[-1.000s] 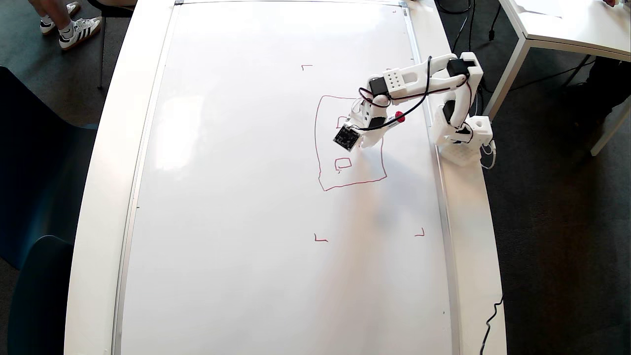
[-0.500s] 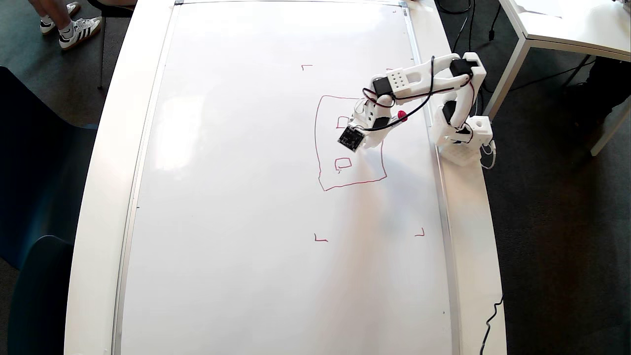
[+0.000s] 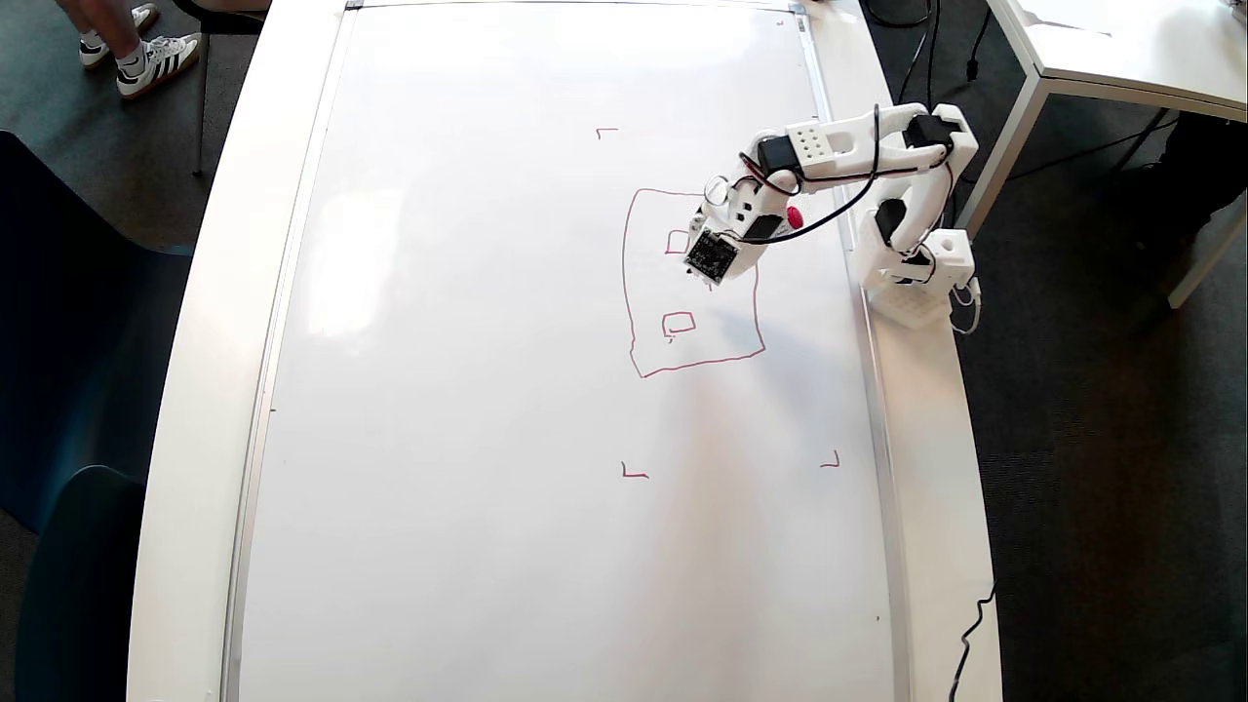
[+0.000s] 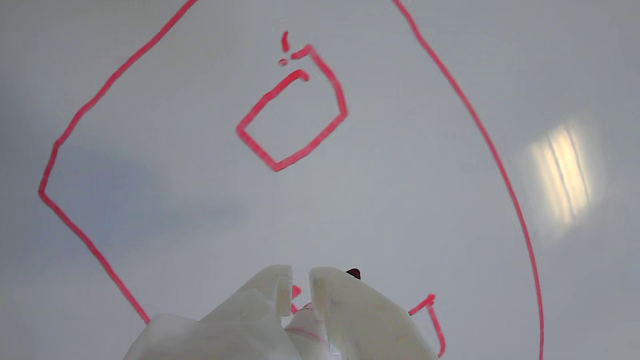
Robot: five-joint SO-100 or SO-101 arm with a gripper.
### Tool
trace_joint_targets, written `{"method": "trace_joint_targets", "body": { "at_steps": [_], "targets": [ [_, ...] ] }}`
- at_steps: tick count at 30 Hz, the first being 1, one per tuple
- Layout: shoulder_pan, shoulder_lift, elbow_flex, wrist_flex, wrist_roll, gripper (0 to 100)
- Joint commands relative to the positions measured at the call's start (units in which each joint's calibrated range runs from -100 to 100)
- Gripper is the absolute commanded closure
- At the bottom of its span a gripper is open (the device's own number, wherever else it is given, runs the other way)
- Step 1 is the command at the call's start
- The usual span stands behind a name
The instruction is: Draw on a whiteboard a robot head using a pen attached to the gripper
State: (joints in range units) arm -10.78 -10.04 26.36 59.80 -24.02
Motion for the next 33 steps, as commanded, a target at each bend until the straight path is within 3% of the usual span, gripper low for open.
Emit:
{"method": "trace_joint_targets", "body": {
  "at_steps": [1,17,33],
  "targets": [
    [0.5,0.6,-1.4,-4.2,1.8,99],
    [3.1,13.9,-17.8,-6.2,3.9,99],
    [3.6,16.5,-17.9,-8.1,3.8,99]
  ]
}}
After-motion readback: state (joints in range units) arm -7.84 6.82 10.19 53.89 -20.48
